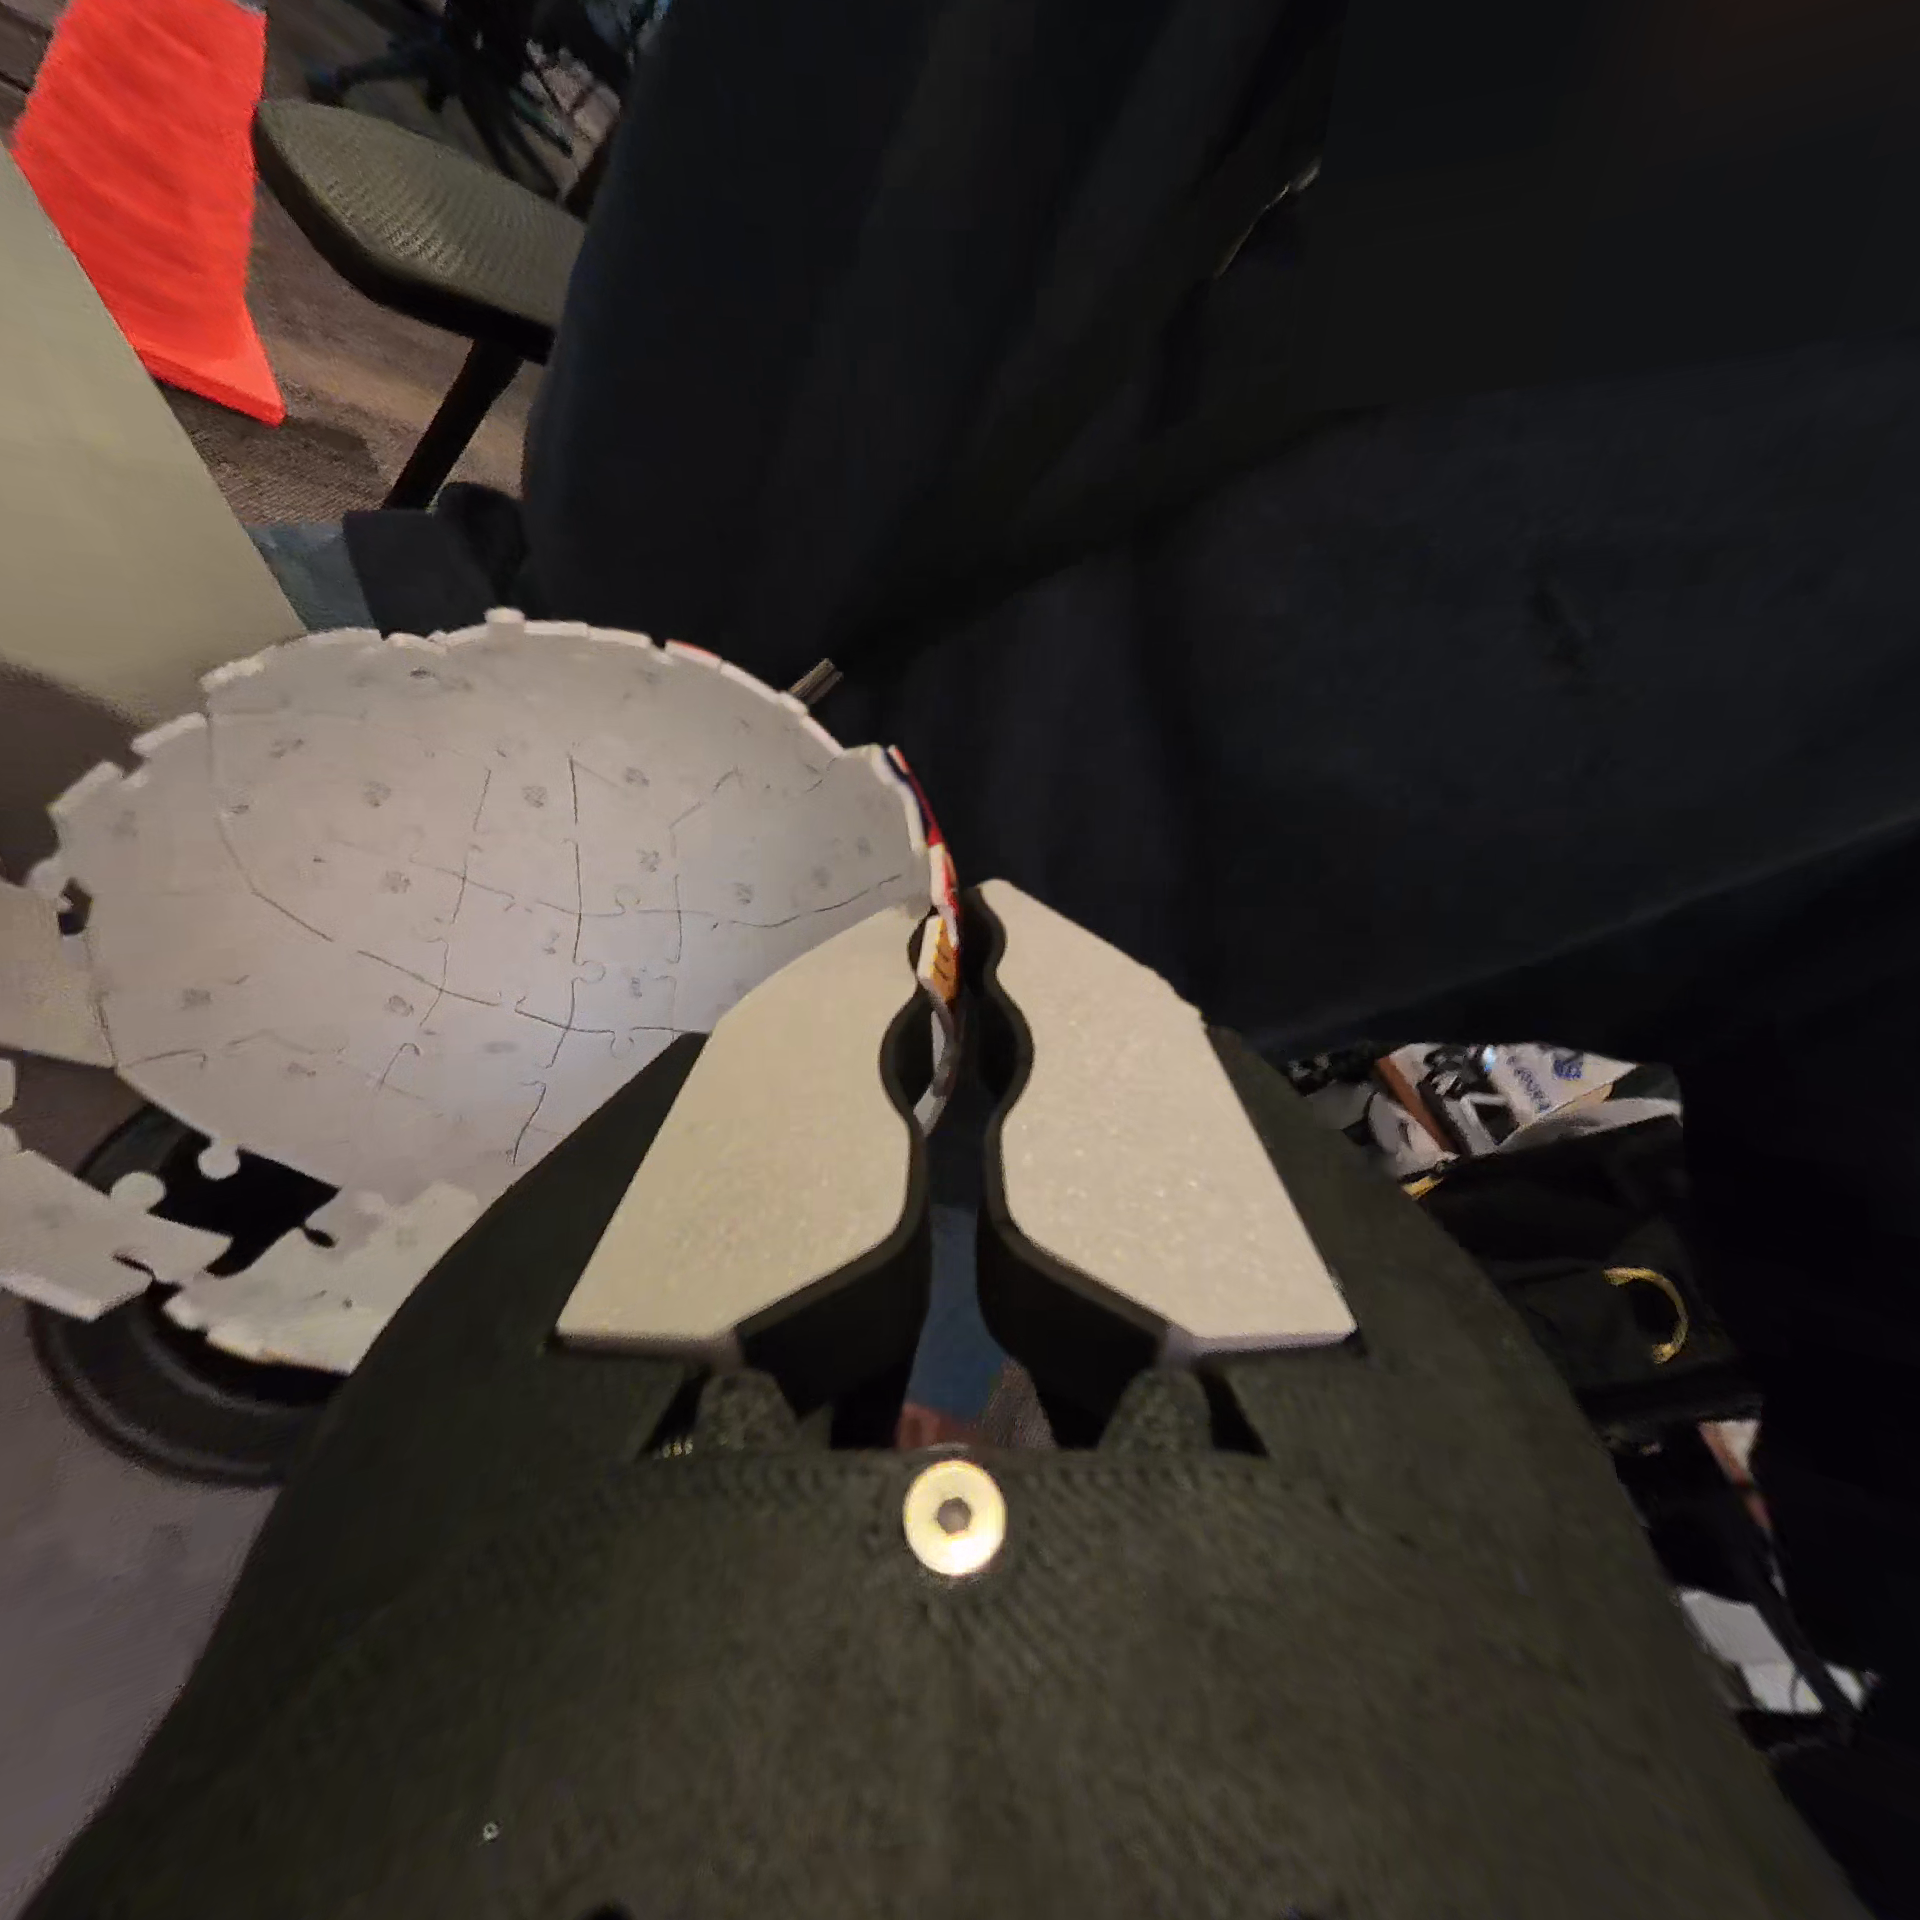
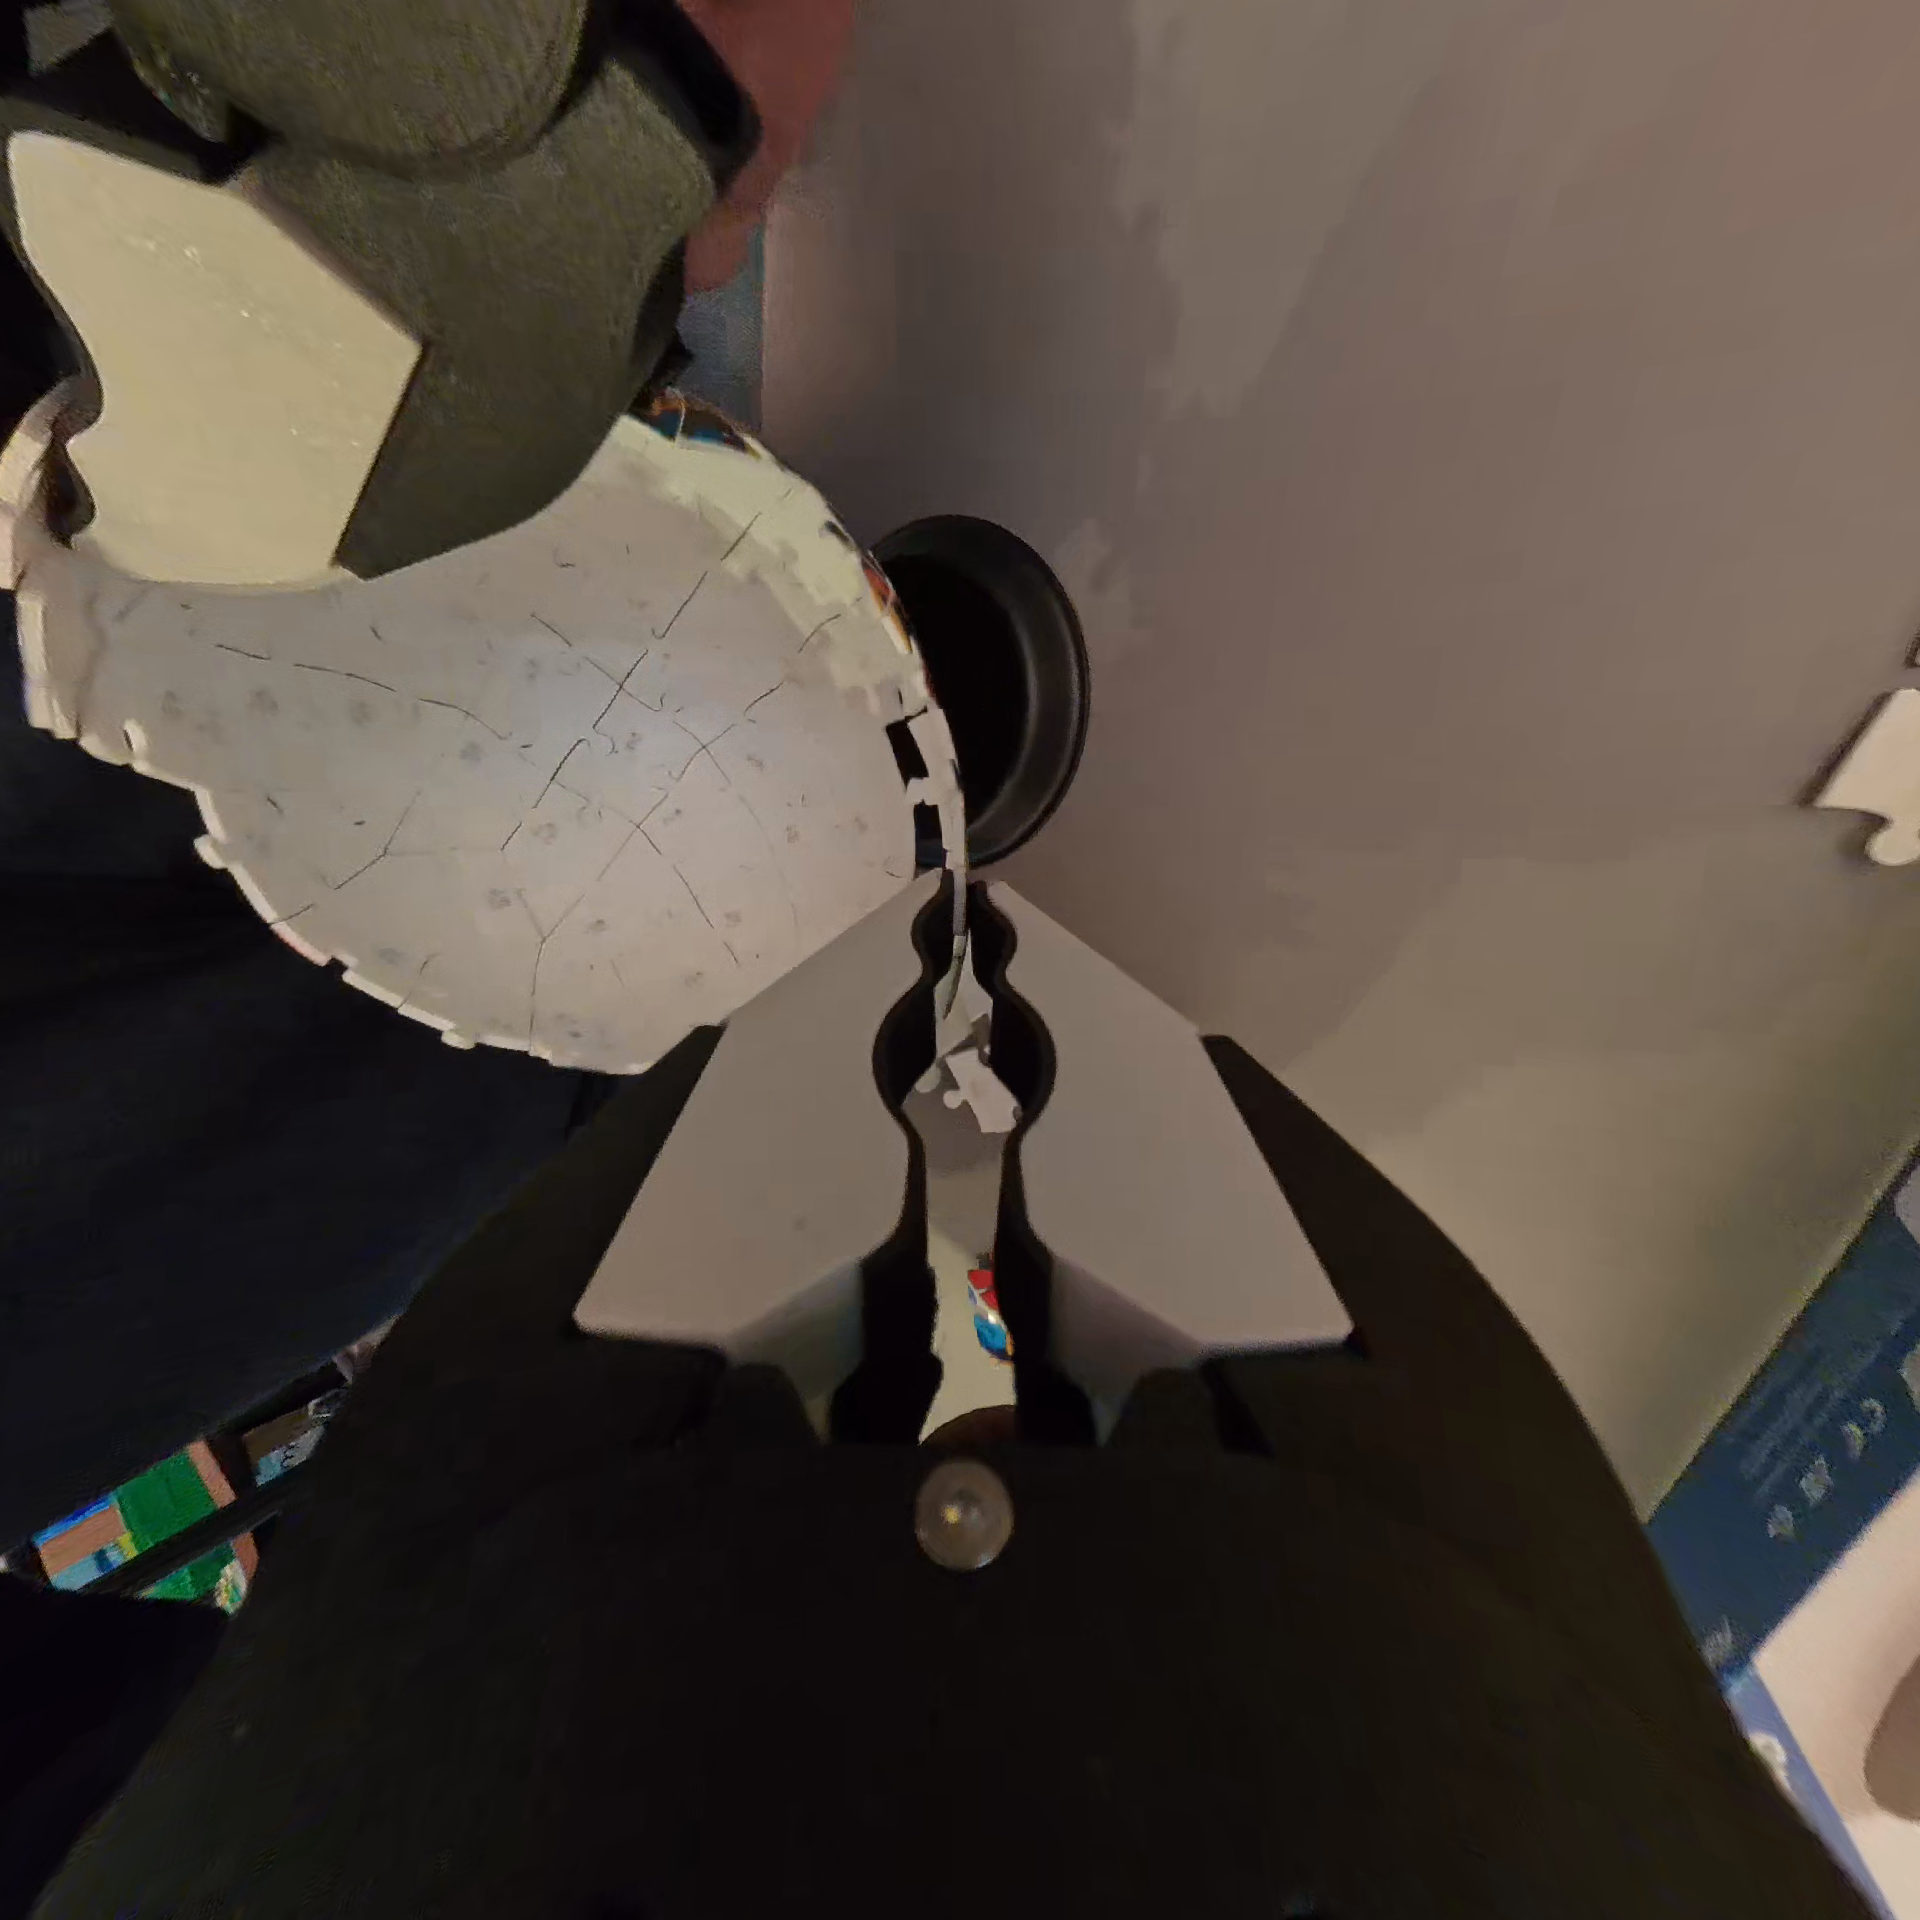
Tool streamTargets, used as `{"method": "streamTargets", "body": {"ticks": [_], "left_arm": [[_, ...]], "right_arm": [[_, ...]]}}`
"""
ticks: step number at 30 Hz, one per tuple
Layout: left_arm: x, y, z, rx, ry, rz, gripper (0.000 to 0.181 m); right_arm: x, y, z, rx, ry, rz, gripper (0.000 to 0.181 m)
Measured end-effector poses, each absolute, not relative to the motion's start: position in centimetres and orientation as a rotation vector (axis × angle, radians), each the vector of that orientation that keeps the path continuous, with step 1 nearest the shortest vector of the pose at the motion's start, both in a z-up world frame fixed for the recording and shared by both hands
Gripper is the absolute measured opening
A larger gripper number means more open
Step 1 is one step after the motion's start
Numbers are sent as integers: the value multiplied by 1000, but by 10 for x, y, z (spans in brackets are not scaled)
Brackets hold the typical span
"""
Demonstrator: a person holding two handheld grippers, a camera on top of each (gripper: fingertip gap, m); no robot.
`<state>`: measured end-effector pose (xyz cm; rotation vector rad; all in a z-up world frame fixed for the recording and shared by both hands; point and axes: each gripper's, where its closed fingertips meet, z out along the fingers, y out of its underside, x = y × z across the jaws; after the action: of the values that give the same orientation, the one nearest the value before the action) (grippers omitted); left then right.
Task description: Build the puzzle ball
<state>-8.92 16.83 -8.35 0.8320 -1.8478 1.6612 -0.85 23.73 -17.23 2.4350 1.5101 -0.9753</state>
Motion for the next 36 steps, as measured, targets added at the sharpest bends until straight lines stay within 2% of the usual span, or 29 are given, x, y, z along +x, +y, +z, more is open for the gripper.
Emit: {"method": "streamTargets", "body": {"ticks": [17, 36], "left_arm": [[-86, 173, -93, 876, -1542, 1744, 3], [-84, 179, -95, 941, -1382, 1777, 2]], "right_arm": [[-28, 220, -197, 2250, 1369, -1270, 0], [-33, 215, -214, 2293, 1216, -1280, 1]]}}
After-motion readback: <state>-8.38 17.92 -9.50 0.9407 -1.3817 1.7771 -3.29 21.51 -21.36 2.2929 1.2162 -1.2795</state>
